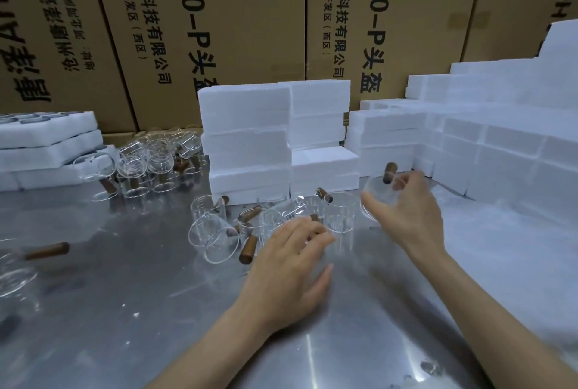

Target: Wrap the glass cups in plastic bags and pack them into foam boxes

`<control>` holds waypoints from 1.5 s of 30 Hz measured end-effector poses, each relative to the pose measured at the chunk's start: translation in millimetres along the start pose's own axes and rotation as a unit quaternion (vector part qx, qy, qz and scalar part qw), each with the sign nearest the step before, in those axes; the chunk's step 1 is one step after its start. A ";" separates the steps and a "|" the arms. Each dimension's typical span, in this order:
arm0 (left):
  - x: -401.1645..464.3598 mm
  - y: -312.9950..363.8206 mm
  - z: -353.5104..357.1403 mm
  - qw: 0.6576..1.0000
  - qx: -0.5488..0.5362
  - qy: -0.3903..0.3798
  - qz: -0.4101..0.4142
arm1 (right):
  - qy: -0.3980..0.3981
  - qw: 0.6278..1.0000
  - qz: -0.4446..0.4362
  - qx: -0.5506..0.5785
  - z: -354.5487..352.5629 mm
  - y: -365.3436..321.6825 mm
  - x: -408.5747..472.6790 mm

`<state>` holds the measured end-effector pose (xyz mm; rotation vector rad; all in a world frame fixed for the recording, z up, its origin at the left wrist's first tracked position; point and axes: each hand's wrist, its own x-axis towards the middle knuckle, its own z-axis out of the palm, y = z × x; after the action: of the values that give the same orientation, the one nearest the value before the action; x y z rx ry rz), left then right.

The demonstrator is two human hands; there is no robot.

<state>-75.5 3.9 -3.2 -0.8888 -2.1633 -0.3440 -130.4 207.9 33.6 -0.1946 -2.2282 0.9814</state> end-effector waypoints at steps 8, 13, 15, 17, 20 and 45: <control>1.6 6.2 4.1 0.981 -0.110 0.061 -0.146 | -0.032 0.978 -0.158 0.133 6.3 -40.0 -56.3; 2.9 6.9 6.8 0.957 -0.202 0.106 -0.177 | -0.070 0.964 -0.217 0.137 15.6 -47.5 -76.7; 3.4 6.5 5.9 0.950 -0.226 0.120 -0.177 | -0.079 0.959 -0.219 0.162 15.6 -45.9 -76.3; 3.4 5.7 5.9 0.938 -0.262 0.108 -0.198 | -0.087 0.952 -0.206 0.209 15.2 -43.5 -72.3; 3.9 3.3 6.1 0.921 -0.309 0.081 -0.222 | -0.074 0.947 -0.116 0.289 14.8 -41.0 -61.2; 9.8 -2.0 8.2 0.907 -0.311 0.042 -0.282 | -0.159 0.911 0.070 0.373 29.1 -24.6 -44.6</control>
<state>-86.0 11.3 -1.4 -0.5200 -2.2197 -1.3924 -112.3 155.9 13.1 0.1703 -1.9513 1.9803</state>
